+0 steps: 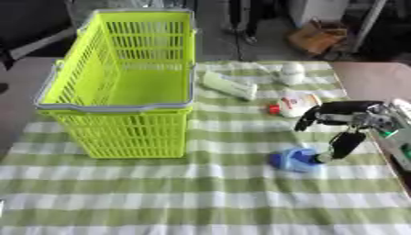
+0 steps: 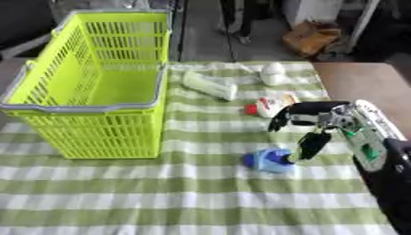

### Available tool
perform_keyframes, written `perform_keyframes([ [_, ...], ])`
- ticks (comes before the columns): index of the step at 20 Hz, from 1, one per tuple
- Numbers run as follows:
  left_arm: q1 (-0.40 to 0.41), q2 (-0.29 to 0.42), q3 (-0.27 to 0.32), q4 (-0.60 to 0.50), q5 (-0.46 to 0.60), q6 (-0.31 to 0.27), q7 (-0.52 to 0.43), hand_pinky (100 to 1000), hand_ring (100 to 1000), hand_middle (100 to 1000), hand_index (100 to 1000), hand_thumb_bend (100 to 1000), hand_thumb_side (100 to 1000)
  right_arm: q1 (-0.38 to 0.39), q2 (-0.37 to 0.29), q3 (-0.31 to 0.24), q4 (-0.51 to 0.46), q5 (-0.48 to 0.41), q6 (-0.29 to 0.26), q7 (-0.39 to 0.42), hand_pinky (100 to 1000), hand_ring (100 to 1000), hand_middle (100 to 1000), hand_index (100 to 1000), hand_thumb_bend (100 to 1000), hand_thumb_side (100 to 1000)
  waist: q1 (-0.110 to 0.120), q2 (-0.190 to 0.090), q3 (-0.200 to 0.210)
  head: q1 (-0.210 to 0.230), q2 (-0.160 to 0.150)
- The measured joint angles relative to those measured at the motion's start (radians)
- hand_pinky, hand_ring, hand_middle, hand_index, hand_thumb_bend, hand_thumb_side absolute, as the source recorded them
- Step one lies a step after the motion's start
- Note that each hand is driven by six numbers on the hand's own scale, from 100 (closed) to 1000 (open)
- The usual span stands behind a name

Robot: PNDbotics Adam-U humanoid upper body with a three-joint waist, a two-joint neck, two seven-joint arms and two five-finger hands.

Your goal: Pick up objects on the table and place them in the box.

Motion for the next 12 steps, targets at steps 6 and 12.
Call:
perform_keyframes([
  [6,0.0,0.0,0.0,0.0,0.0,0.0,-0.001,690,757,782,782,301,895,-0.006,0.001,0.018,0.021,0.015,-0.002,0.005,851,879,783,862,559,285,0.0,0.0,0.0,0.0,0.0],
  [12,0.0,0.0,0.0,0.0,0.0,0.0,-0.001,690,757,783,782,301,896,-0.009,0.006,0.029,0.043,0.029,-0.003,0.004,854,885,787,861,555,295,0.001,0.0,0.0,0.0,0.0],
])
